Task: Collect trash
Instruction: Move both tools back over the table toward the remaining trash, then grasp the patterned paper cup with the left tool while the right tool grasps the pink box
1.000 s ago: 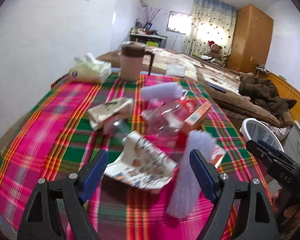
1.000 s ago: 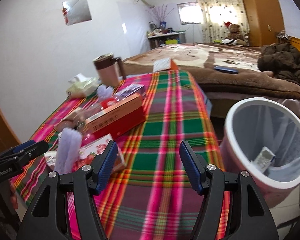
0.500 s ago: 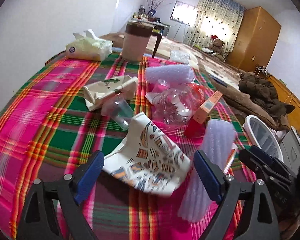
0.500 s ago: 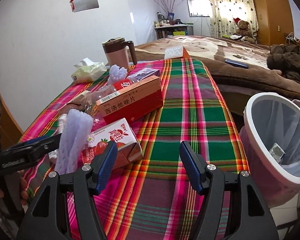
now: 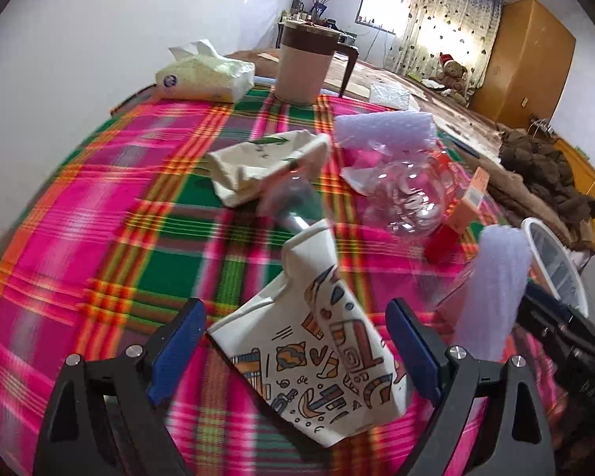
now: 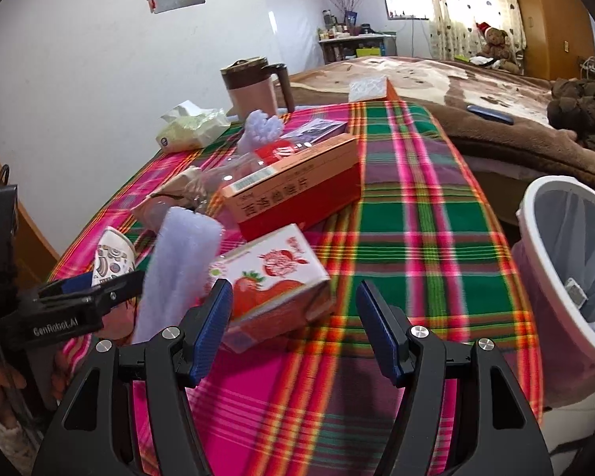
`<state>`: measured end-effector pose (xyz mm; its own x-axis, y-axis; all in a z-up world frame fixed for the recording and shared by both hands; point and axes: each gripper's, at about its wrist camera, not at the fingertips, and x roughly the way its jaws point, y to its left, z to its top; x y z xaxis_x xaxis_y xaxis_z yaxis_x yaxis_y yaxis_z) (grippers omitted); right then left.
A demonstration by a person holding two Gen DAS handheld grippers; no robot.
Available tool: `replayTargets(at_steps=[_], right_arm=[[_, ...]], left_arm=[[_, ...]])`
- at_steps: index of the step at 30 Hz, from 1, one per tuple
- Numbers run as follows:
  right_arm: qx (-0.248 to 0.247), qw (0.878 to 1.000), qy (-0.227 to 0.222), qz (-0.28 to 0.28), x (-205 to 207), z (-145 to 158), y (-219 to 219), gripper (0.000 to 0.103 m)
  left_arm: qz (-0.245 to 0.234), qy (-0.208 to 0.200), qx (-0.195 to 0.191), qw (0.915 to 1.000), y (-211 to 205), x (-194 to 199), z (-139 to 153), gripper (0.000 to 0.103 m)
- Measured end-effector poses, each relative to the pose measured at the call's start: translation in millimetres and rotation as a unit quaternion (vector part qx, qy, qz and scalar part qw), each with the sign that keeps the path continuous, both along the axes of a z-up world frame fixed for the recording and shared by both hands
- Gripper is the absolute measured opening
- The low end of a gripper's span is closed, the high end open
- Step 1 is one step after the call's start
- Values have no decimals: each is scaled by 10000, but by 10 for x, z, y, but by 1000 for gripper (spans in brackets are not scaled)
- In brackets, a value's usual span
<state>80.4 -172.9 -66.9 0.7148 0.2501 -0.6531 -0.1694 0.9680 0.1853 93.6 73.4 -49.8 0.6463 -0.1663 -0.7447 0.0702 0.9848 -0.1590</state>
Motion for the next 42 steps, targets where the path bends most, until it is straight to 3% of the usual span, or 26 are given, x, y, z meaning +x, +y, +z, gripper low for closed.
replayTargets(at_steps=[3, 12, 20, 24, 28, 31, 35, 39, 42], right_arm=[[-43, 9999, 100, -6, 52, -9, 93, 74], [-175, 9995, 232, -150, 191, 11, 339, 75], [216, 9970, 458, -579, 308, -25, 308, 75], [740, 9928, 650, -682, 348, -106, 248, 77], [910, 9923, 660, -529, 298, -138, 293, 81], [545, 9962, 516, -445, 278, -63, 412, 81], [863, 9934, 690, -304, 357, -128, 418, 81], [783, 9951, 592, -115, 339, -154, 495, 80], [709, 9968, 368, -22, 266, -126, 519, 65]], left_arm=[[53, 102, 117, 9999, 82, -23, -31, 93], [124, 50, 169, 9998, 233, -52, -28, 93], [243, 23, 183, 9995, 341, -8, -32, 93], [228, 25, 257, 9994, 334, 9, -46, 93], [158, 1, 149, 9998, 309, -7, -48, 91], [142, -24, 77, 9999, 334, -15, -35, 83], [158, -30, 46, 9999, 354, -19, -38, 81], [169, -43, 64, 9998, 363, -34, -38, 75], [199, -56, 97, 9997, 392, -50, -33, 66]])
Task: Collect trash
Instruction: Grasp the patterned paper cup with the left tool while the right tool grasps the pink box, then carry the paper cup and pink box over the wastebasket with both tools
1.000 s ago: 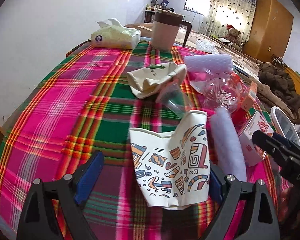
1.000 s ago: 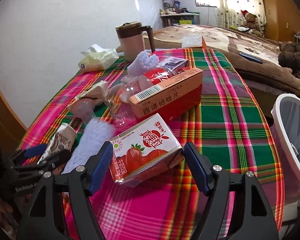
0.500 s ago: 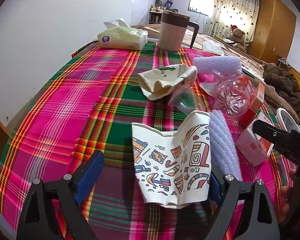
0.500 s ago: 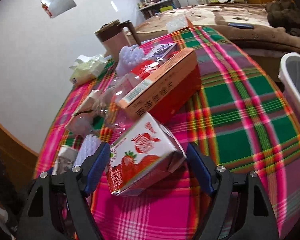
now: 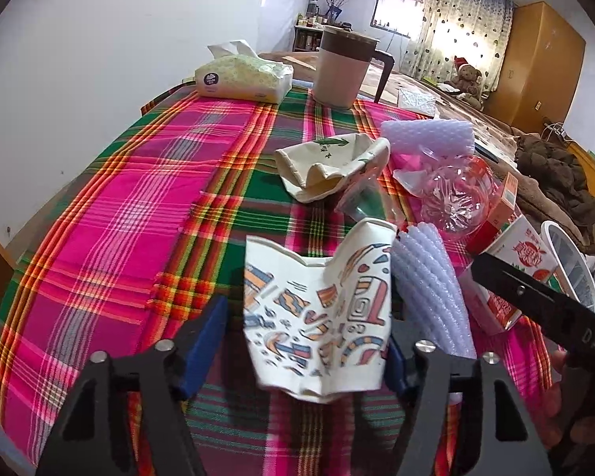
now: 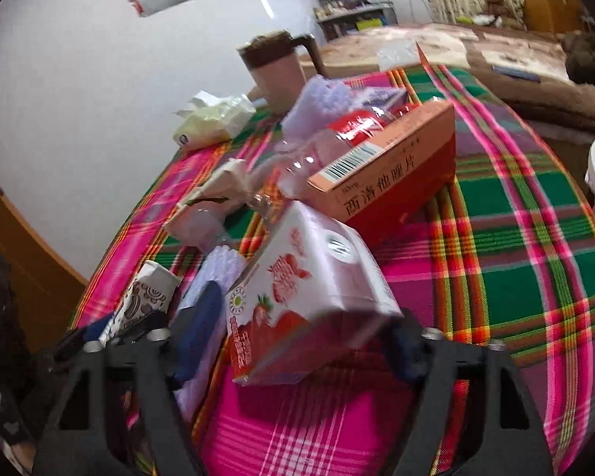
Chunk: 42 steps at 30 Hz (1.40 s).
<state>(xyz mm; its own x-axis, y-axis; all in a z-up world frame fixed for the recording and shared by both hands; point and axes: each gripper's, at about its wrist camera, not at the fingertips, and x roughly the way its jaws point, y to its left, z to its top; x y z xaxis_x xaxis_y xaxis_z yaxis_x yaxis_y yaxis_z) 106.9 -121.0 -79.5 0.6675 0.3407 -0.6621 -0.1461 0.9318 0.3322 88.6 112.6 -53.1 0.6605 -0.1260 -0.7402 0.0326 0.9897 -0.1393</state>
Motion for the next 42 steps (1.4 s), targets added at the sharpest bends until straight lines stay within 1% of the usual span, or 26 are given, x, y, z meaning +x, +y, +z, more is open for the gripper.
replayTargets(at_steps=[1, 2, 3, 4, 5, 11, 15, 22, 27, 33, 38, 40, 42], right_arm=[[-46, 10000, -51, 20, -32, 1, 6, 61], [-85, 9999, -99, 46, -55, 7, 18, 53], [-146, 9998, -146, 69, -75, 17, 27, 48], [-260, 9994, -204, 87, -98, 25, 46, 39], [-334, 9991, -243, 91, -110, 35, 48, 37], [-542, 9970, -537, 118, -195, 119, 11, 37], [-579, 9962, -650, 81, -223, 176, -42, 37], [-594, 9955, -737, -57, -276, 276, -208, 37], [-685, 9930, -942, -190, -334, 400, -334, 37], [-779, 9895, -1148, -393, -421, 533, -534, 37], [-841, 9870, -1226, -616, -433, 619, -712, 37], [-885, 9855, -1260, -717, -429, 645, -799, 37], [-887, 9844, -1274, -831, -420, 657, -885, 37]], left_arm=[[13, -3, -22, 10000, 13, -2, 4, 64], [19, -4, -62, 10000, 25, -3, 7, 61], [26, -10, -96, 10000, 33, -3, 11, 56], [11, -17, -127, 9999, 36, -4, 14, 56], [-20, -18, -149, 9999, 31, -6, 15, 56], [-116, -85, -203, 9997, -23, -39, 34, 54], [-155, -169, -156, 9996, -80, -65, 85, 54], [-274, -433, -37, 9987, -238, -122, 284, 54], [-435, -657, 72, 9969, -407, -185, 432, 54], [-681, -850, 83, 9940, -641, -177, 572, 54], [-938, -969, 84, 9908, -892, -135, 670, 54], [-1039, -1049, 142, 9889, -1003, -138, 704, 54], [-1145, -1067, 103, 9876, -1109, -116, 735, 54]])
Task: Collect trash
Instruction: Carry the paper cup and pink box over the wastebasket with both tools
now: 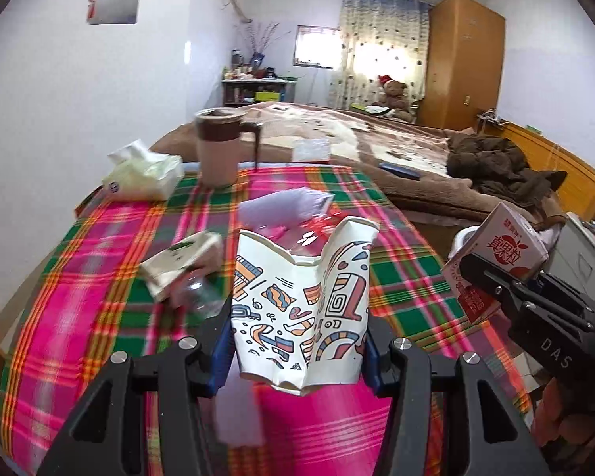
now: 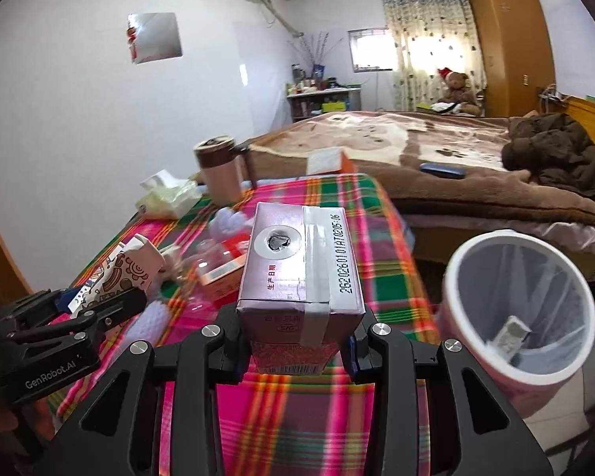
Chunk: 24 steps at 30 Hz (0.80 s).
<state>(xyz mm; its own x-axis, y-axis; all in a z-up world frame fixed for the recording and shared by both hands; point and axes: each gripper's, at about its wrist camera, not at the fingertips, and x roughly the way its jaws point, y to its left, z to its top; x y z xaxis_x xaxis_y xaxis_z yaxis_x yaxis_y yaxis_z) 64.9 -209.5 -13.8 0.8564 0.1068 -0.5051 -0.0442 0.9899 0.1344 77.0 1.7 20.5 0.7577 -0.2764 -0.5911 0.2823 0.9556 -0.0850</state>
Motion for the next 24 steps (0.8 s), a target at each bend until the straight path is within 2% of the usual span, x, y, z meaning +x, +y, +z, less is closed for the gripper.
replayTargets(at_steps=[9, 24], right_arm=[[-27, 9983, -71, -577, 29, 16, -417, 37], [-253, 9893, -31, -1436, -36, 74, -1111, 37]], left_arm=[[-520, -190, 93, 9984, -567, 56, 122, 54], [-1344, -192, 29, 9907, -1464, 207, 181, 55]])
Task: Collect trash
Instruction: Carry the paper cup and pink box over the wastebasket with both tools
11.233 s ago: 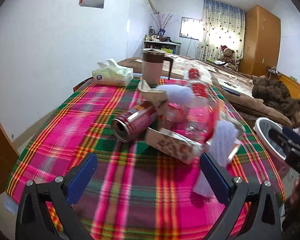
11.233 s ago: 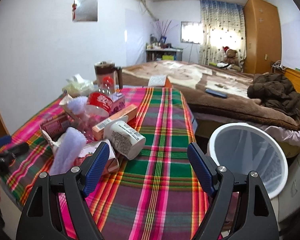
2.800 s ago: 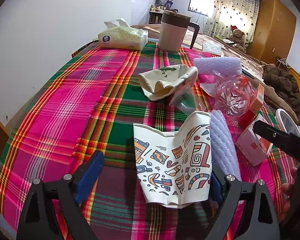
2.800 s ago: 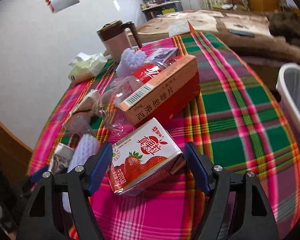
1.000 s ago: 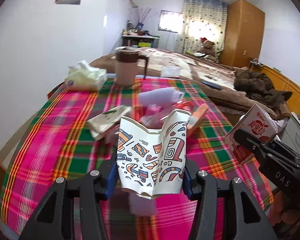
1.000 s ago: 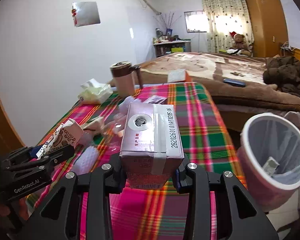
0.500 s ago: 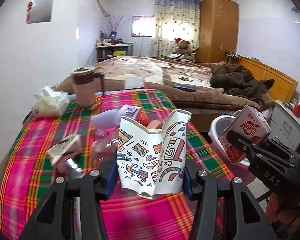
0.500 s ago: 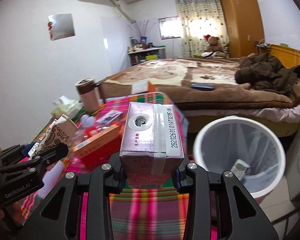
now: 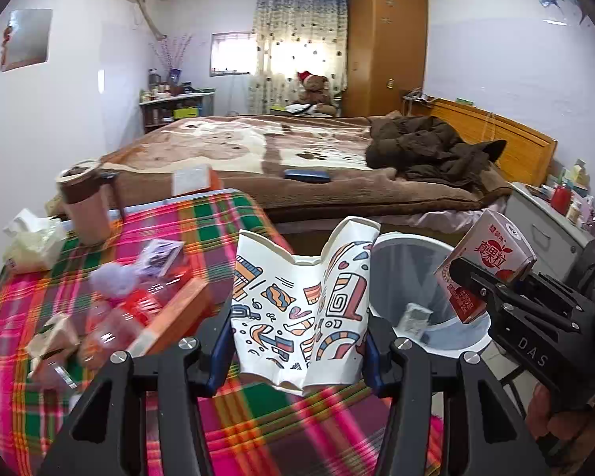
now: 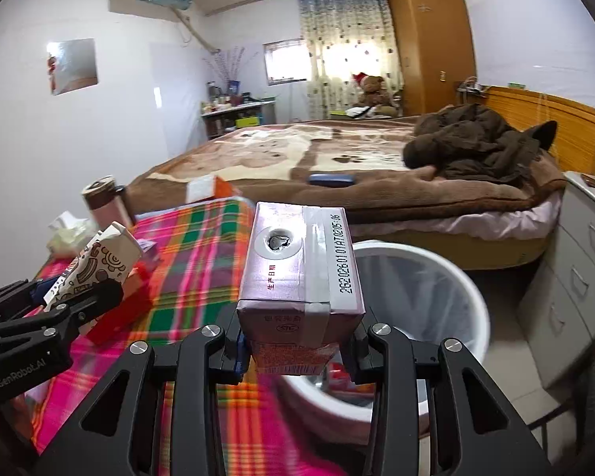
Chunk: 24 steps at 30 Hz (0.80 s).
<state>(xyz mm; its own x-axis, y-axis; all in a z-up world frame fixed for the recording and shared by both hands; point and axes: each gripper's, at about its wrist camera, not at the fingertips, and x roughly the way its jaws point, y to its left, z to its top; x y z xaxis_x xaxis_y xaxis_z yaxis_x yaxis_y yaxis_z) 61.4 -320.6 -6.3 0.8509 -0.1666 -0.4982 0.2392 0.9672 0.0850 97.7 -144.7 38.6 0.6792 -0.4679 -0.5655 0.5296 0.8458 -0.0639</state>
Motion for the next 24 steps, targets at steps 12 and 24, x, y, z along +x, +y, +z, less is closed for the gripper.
replayTargets(at_steps=[12, 24], right_arm=[[-128, 9975, 432, -547, 69, -153, -510, 37], [95, 9943, 876, -608, 165, -322, -823, 37]], left_arm=[[-587, 267, 80, 9979, -736, 90, -133, 55], [-838, 478, 139, 9952, -1187, 143, -272, 56]])
